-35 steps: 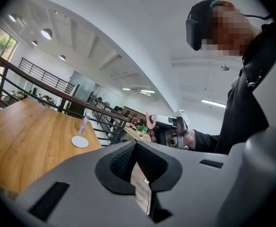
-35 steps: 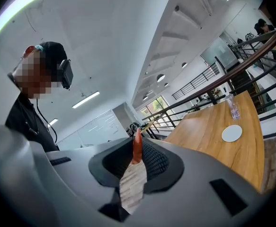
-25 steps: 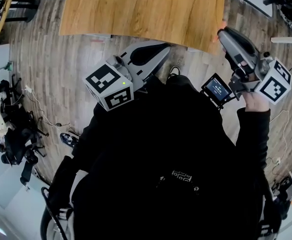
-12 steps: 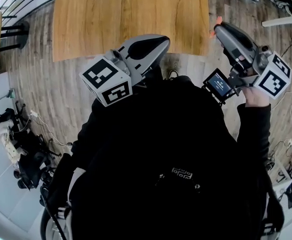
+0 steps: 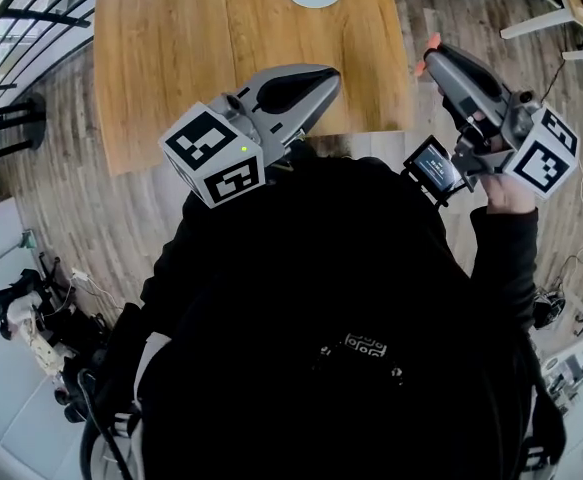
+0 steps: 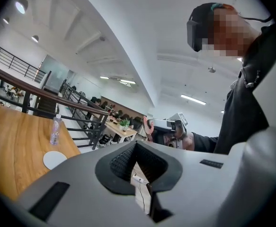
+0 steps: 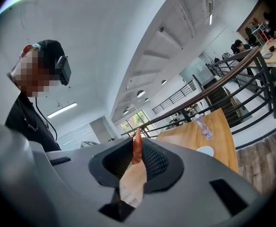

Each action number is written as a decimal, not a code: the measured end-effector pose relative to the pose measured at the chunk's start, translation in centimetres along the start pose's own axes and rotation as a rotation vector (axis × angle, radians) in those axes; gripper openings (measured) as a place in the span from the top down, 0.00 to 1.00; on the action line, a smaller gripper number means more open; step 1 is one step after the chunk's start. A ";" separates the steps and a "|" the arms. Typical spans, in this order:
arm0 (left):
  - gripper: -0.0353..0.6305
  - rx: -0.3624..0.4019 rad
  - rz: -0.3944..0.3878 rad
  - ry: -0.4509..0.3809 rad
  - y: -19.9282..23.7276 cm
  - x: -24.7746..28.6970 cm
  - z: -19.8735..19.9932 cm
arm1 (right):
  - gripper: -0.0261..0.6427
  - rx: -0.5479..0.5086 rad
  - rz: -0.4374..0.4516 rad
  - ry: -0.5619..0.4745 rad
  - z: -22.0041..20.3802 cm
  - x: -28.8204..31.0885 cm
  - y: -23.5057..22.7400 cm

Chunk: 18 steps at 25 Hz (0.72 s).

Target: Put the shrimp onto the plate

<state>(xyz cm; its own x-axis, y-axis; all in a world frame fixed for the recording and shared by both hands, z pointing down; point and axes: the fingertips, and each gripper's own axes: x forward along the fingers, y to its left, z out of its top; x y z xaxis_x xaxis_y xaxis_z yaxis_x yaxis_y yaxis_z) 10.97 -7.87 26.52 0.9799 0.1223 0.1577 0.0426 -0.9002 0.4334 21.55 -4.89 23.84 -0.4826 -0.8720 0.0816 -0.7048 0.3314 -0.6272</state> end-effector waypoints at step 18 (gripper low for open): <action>0.94 -0.023 -0.035 0.020 7.9 -5.8 0.9 | 0.86 -0.077 -0.058 0.006 1.8 9.5 1.8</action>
<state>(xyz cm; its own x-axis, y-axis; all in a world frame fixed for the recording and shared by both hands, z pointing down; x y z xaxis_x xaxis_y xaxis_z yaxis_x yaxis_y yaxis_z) 5.80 -16.07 28.27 0.9738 0.1618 0.1595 0.0719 -0.8855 0.4591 16.62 -13.19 22.06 -0.4429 -0.8884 0.1206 -0.7692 0.3074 -0.5602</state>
